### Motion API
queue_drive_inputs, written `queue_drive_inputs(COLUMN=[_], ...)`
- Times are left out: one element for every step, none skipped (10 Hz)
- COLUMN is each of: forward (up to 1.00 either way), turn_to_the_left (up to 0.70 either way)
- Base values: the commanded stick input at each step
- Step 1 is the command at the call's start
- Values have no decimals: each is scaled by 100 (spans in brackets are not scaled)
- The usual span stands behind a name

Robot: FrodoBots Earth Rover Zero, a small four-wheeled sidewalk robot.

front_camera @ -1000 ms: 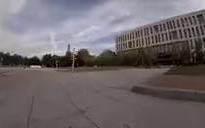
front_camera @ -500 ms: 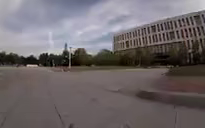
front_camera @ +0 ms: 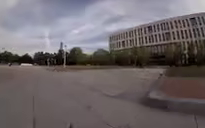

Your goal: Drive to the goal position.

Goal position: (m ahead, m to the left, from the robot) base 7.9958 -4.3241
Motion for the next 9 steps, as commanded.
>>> queue_drive_inputs(forward=[100,100,100,100,100,100,100,100,100], turn_to_the_left=[-38,-38,-38,-38,-38,-38,-38,-38,-38])
